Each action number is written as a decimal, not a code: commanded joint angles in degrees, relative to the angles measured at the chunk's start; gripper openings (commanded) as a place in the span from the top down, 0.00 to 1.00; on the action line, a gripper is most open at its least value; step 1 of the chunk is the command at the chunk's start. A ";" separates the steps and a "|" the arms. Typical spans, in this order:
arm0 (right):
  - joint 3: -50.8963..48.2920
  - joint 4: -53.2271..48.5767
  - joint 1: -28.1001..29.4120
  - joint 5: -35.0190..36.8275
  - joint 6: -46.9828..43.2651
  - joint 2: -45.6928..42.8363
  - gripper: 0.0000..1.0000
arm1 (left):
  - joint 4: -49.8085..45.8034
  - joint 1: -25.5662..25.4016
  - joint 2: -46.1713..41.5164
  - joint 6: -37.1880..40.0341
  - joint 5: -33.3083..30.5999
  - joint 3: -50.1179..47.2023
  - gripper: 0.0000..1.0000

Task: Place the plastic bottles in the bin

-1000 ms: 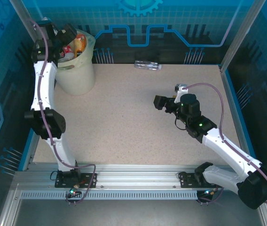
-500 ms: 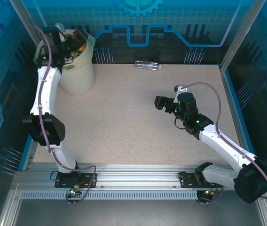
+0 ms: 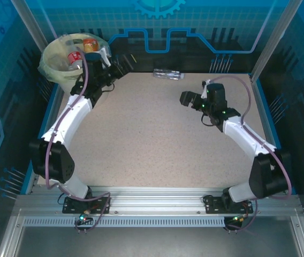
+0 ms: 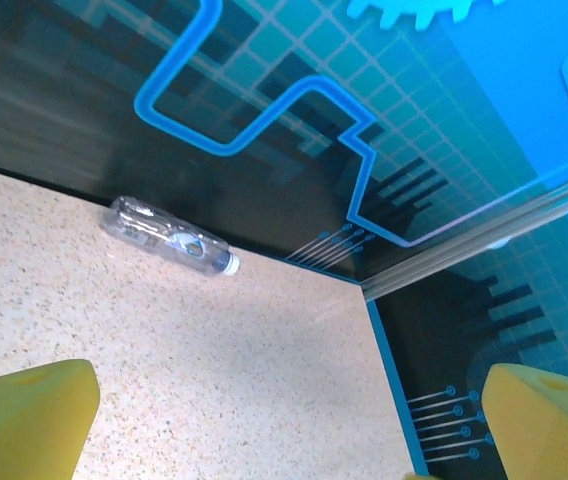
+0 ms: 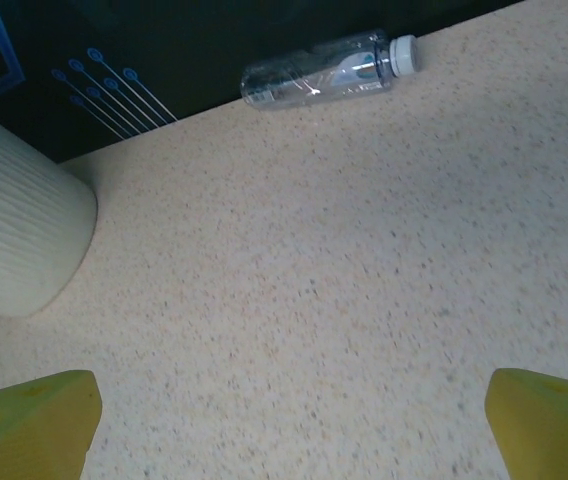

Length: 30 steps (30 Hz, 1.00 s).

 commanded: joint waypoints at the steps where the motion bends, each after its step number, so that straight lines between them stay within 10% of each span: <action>1: 5.92 -2.75 -2.57 -6.74 -1.57 5.82 0.00 | 6.08 -1.08 -2.31 0.15 -0.92 -2.79 0.01; 30: 63.81 -11.05 -10.42 -18.39 0.72 57.62 0.00 | 6.76 -1.57 3.41 8.75 2.64 -6.07 0.01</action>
